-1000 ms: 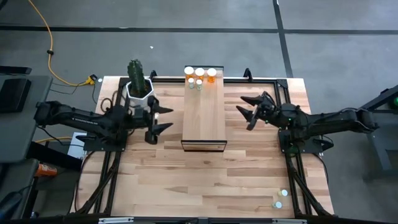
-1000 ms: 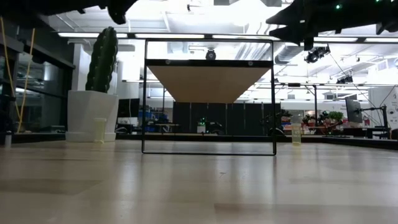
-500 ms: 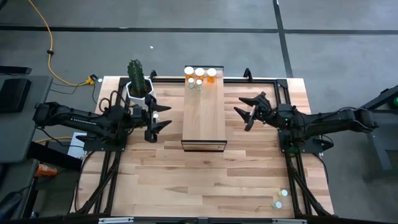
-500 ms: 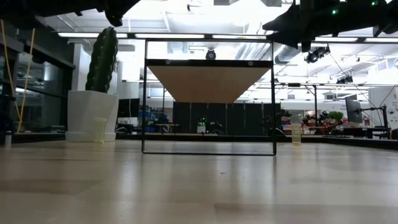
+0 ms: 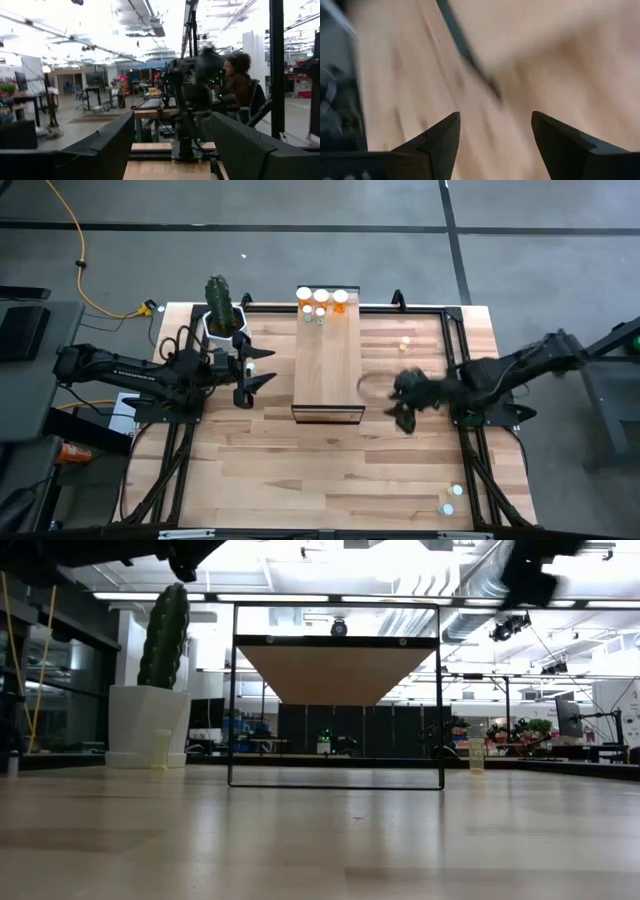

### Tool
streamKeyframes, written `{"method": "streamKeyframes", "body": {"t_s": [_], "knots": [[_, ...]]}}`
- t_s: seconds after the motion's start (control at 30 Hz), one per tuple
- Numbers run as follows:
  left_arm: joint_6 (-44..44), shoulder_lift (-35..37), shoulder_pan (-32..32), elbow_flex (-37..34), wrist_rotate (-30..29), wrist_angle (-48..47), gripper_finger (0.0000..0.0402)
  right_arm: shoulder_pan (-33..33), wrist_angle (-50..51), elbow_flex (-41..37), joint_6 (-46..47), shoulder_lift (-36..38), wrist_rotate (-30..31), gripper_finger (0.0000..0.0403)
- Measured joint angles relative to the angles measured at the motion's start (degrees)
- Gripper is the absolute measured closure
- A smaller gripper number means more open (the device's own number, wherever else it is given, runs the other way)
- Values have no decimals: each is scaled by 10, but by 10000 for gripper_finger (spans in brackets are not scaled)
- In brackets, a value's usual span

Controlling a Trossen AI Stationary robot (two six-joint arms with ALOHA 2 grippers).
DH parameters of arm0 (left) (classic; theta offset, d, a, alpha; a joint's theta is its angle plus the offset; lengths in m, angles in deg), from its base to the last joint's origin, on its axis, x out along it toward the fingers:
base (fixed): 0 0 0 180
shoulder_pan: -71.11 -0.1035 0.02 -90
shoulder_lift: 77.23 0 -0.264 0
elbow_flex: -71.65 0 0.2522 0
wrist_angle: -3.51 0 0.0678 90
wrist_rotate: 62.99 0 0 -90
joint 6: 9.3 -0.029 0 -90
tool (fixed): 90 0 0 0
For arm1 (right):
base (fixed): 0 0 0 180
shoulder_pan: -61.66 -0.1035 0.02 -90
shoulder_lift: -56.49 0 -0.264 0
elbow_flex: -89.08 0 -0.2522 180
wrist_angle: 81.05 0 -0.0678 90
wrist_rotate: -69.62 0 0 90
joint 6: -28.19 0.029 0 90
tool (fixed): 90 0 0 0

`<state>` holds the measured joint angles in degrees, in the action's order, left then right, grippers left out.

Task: Pick and place medicine bottles onto shelf by color
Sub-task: Put the green pill bottle on the shelf aligned with the other green pill bottles

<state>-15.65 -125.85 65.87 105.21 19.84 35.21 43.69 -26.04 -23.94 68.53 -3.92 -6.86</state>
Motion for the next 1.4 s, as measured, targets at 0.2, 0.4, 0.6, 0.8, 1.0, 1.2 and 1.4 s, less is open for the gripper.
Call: {"method": "streamKeyframes", "body": {"t_s": [0.2,0.4,0.6,0.8,1.0,1.2,1.4], "knots": [[35,0,0,0,-20,-3,151,-155,205,76,357,-122,-78,166],[99,0,0,0,-41,-2,151,-302,215,141,606,-230,-174,166],[144,0,0,0,-38,-7,151,-398,222,230,783,-333,-206,166],[167,0,14,0,-38,-17,151,-434,250,281,832,-427,-258,166],[167,0,29,0,-38,-17,151,-436,261,282,837,-475,-270,166],[167,0,34,0,-38,-17,151,-436,273,283,855,-480,-231,167],[167,0,42,0,-40,-23,151,-436,269,281,858,-480,-247,167]]}}
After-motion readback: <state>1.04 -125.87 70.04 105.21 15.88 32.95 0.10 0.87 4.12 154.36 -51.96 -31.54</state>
